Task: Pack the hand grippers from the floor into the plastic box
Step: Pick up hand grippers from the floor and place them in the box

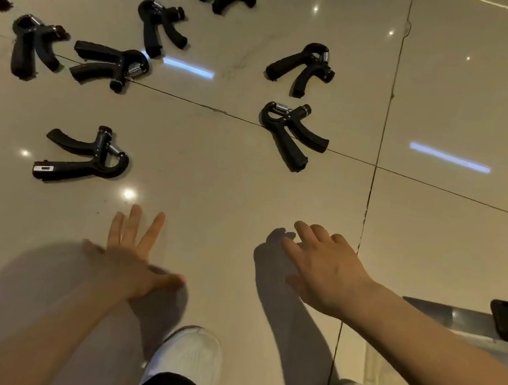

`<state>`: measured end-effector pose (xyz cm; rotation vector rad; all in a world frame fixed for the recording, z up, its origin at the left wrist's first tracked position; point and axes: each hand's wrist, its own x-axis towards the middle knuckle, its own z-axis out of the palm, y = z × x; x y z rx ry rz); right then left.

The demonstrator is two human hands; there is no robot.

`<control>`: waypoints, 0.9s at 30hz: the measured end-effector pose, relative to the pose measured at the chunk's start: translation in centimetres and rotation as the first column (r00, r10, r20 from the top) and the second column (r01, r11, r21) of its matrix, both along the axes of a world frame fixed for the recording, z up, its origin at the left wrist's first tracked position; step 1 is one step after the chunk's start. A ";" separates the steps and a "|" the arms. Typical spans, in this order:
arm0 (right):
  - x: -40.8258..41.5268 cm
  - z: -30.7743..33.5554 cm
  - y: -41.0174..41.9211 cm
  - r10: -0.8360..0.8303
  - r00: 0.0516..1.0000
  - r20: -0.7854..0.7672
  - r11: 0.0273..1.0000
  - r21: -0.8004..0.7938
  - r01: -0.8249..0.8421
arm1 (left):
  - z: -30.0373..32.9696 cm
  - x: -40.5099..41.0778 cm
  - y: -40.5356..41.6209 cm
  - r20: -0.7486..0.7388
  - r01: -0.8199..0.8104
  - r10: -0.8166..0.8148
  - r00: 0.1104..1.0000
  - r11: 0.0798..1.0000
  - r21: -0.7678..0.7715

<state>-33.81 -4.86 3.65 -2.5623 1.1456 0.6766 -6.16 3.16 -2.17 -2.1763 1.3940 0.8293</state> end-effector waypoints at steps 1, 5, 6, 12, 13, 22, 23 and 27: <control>1.0 -0.1 -1.1 0.014 1.000 0.013 1.000 -0.014 -0.013 | -0.4 0.5 0.1 -0.036 -0.007 0.009 0.999 0.999 0.041; 4.3 -0.3 -6.0 0.000 0.995 0.103 0.998 -0.067 0.007 | -0.5 0.5 -0.2 -0.138 -0.009 0.027 0.990 0.991 0.130; 4.8 -0.7 -7.5 -0.003 0.997 0.083 0.998 -0.064 0.009 | -0.5 0.5 -0.4 -0.141 -0.007 0.029 0.990 0.988 0.154; 4.2 -4.0 -14.5 -0.073 0.992 -0.102 0.997 -0.018 0.072 | -0.3 0.3 -0.8 -0.109 0.005 0.021 0.994 0.973 0.230; 3.7 -4.4 -14.6 -0.111 0.992 -0.061 0.994 -0.005 0.110 | -0.2 0.3 -0.8 -0.103 0.005 0.020 0.994 0.971 0.241; -1.0 -5.9 -3.2 -0.046 0.986 0.162 0.990 -0.126 0.067 | -0.1 0.0 -0.9 -0.087 0.006 0.012 0.996 0.978 0.209; -1.7 -6.0 -2.2 -0.015 0.990 0.142 0.990 -0.135 0.034 | -0.1 0.0 -0.9 -0.084 0.011 0.007 0.996 0.978 0.208; -2.1 -5.9 0.1 0.048 0.998 0.050 0.992 -0.120 -0.042 | -0.4 0.0 -0.9 -0.075 0.010 0.005 0.997 0.980 0.200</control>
